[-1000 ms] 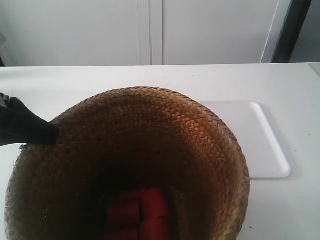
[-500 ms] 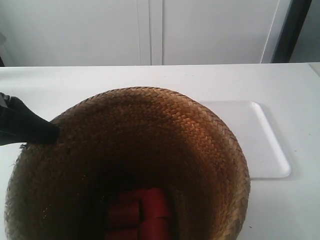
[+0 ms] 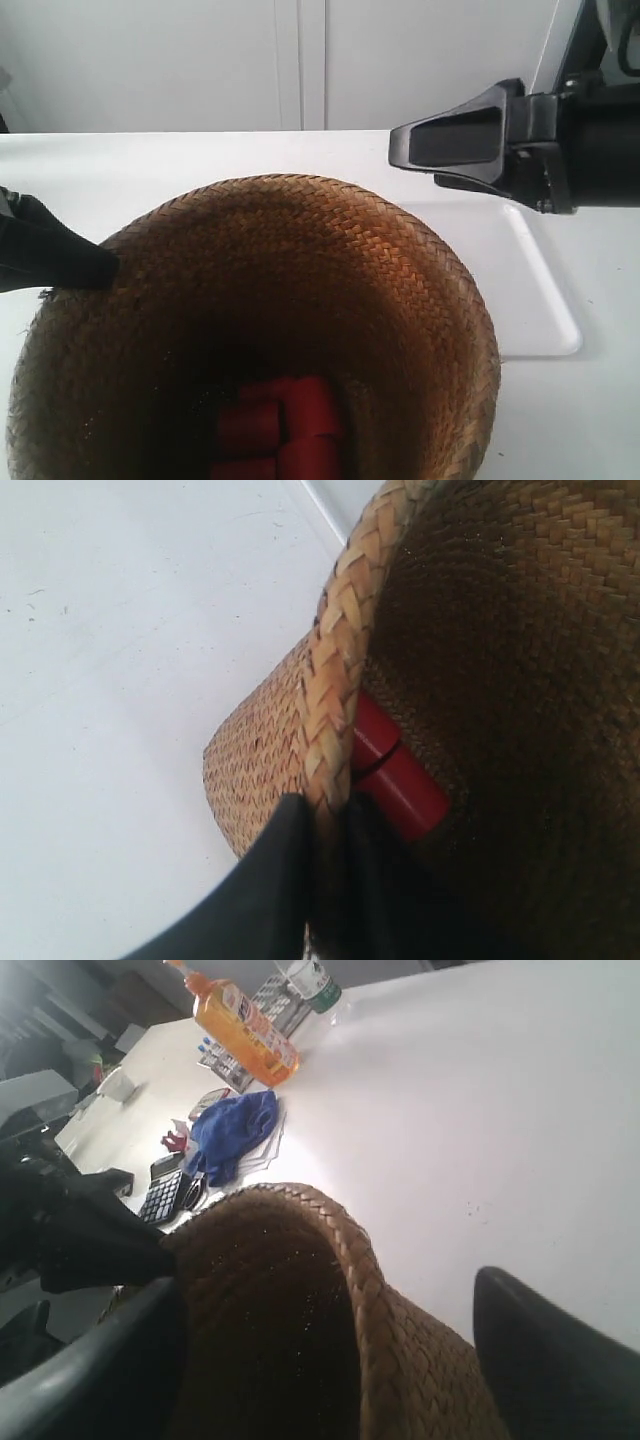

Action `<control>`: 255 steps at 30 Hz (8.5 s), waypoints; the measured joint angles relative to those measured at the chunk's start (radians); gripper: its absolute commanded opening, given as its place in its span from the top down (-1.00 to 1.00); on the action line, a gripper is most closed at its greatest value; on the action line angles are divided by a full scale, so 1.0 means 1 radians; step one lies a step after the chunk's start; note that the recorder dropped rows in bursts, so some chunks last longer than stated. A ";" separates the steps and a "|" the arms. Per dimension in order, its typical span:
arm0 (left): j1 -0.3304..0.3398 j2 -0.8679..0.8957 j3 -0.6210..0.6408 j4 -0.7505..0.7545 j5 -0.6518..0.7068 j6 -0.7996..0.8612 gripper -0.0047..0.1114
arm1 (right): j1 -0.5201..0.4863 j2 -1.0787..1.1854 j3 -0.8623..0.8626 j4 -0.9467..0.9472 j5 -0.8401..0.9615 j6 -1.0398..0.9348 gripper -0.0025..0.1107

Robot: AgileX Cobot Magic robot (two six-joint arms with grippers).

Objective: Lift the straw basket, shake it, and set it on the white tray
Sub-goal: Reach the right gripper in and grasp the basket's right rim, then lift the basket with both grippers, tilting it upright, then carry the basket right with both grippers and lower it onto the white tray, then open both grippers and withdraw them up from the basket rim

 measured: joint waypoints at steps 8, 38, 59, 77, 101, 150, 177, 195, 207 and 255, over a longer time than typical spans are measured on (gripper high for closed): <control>-0.005 0.000 0.000 0.000 0.000 0.007 0.92 | 0.000 0.033 0.000 -0.002 -0.049 -0.005 -0.22; 0.000 -0.166 0.024 -0.710 -0.091 0.685 0.92 | -0.006 -0.175 0.155 0.384 -0.040 -0.368 0.96; -0.006 -0.451 0.208 -0.616 -0.158 0.565 0.92 | 0.061 -0.532 0.235 0.140 0.186 -0.132 0.96; -0.008 -0.472 -0.057 -0.529 -0.041 0.443 0.92 | 0.061 -0.608 -0.041 0.046 0.124 -0.009 0.96; -0.008 -0.456 -0.058 -0.451 -0.053 0.364 0.92 | 0.061 -0.567 -0.029 0.039 0.139 -0.003 0.96; -0.023 0.058 -0.200 -0.281 -0.092 0.131 0.92 | 0.072 -0.261 0.042 -0.041 0.534 -0.002 0.96; -0.245 0.722 -0.757 -0.166 -0.132 -0.010 0.92 | -0.306 0.036 -0.010 -0.039 0.583 -0.099 0.96; -0.249 0.888 -0.909 -0.192 -0.116 -0.018 0.92 | -0.356 0.146 -0.074 -0.039 0.577 -0.115 0.94; -0.236 0.888 -0.912 -0.137 -0.113 -0.020 -0.11 | -0.385 0.152 -0.085 -0.020 0.780 -0.100 -0.51; -0.261 -0.556 0.351 -0.258 -0.982 0.368 -0.35 | -0.294 -1.075 0.121 -0.001 0.692 -0.049 -0.25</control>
